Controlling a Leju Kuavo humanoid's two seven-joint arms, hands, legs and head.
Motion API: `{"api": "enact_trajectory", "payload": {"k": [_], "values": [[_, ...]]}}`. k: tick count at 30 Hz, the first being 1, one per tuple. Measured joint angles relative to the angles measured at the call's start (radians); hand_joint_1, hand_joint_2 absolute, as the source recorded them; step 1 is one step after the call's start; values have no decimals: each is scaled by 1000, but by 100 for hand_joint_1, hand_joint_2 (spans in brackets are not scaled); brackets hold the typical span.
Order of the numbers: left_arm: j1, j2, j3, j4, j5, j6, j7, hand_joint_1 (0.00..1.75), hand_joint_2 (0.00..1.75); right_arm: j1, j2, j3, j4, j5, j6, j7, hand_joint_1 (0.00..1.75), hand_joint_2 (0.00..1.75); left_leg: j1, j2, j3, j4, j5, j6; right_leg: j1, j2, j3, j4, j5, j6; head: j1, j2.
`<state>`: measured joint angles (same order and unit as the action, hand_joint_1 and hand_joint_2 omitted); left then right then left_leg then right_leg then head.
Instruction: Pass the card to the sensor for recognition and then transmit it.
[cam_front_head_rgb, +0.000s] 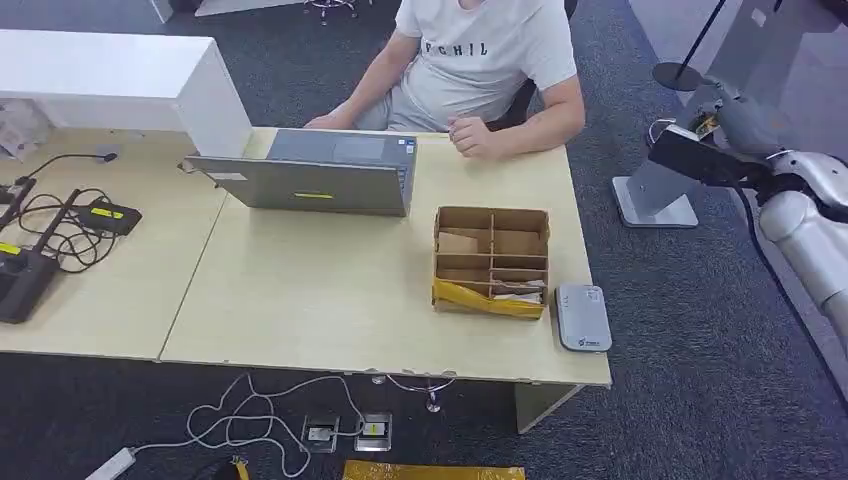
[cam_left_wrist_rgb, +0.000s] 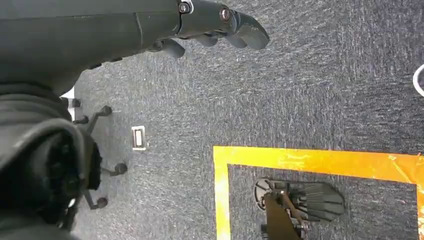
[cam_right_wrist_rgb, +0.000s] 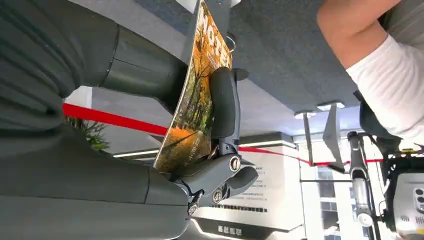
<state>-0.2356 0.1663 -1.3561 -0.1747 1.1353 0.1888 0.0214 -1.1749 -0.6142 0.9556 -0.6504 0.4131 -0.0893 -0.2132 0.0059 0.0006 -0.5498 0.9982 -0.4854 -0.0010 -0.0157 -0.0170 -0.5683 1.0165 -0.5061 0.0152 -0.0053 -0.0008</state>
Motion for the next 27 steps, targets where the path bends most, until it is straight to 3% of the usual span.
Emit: {"api": "enact_trajectory", "payload": {"k": [7, 13, 17, 27], "values": [[2, 0, 0, 0, 1, 3, 0, 0, 0, 64, -23, 0, -5, 5, -1, 7, 175, 175, 0, 0, 0, 0, 0, 0, 0, 0, 0, 0, 0, 0, 0, 0], [4, 4, 0, 0, 0, 3, -1, 0, 0, 178, -96, -1, -106, -51, 1, 111, 175, 175, 0, 0, 0, 0, 0, 0, 0, 0, 0, 0, 0, 0, 0, 0], [6, 13, 0, 0, 9, 5, -1, 0, 0, 241, -134, -2, -198, -68, -19, 134, 175, 175, 0, 1, 0, 0, -1, 0, 0, 0, 0, 0, 0, 0, 0, 0], [14, 17, 0, 0, 21, 18, -1, 0, 0, 314, -148, -20, -341, -89, -48, 148, 175, 175, 1, 0, 0, 0, 0, 0, 1, -1, 1, 0, 0, 0, 0, 0]]}}
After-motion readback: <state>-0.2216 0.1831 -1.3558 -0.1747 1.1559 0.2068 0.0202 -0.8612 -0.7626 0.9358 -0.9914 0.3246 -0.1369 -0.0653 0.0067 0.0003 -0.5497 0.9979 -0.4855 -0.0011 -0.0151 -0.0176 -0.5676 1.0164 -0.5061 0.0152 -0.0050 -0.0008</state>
